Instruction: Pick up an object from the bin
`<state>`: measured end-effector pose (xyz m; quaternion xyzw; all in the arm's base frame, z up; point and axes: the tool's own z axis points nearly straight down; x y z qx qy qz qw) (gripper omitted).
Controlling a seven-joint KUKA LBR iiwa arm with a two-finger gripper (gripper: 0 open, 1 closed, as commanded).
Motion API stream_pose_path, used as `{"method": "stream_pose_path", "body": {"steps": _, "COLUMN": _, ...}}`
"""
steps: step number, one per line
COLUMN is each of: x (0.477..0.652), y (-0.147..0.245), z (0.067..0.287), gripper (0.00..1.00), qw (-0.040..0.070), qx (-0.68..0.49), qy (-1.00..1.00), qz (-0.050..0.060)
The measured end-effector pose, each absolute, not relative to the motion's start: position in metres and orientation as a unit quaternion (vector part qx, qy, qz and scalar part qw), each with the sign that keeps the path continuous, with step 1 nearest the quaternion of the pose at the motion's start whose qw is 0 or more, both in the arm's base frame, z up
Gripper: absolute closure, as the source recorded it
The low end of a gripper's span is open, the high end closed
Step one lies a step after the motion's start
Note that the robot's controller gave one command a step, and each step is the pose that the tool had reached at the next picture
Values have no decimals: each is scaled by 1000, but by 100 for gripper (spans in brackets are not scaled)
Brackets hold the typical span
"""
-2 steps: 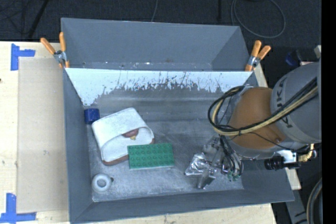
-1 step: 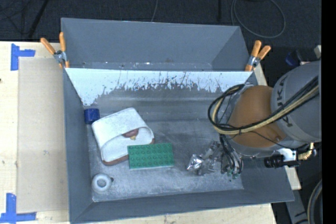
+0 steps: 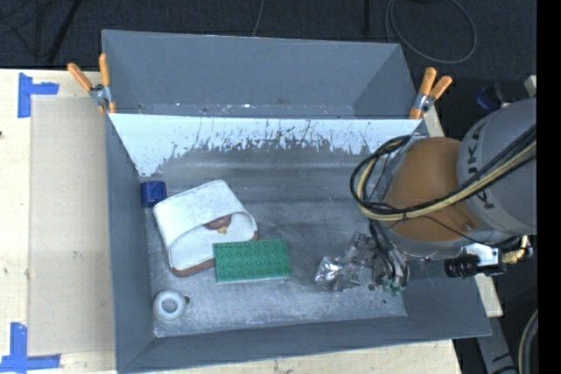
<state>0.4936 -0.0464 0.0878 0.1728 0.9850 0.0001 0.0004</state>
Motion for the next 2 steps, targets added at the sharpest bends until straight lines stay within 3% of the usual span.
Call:
{"method": "stream_pose_path", "body": {"steps": 1, "x": 495, "y": -47, "z": 192, "gripper": 100, "qw": 4, "qx": 171, "qy": 985, "qz": 0}}
{"method": "stream_pose_path", "body": {"steps": 2, "x": 496, "y": -47, "z": 199, "gripper": 100, "qw": 1, "qx": 169, "qy": 986, "qz": 0}}
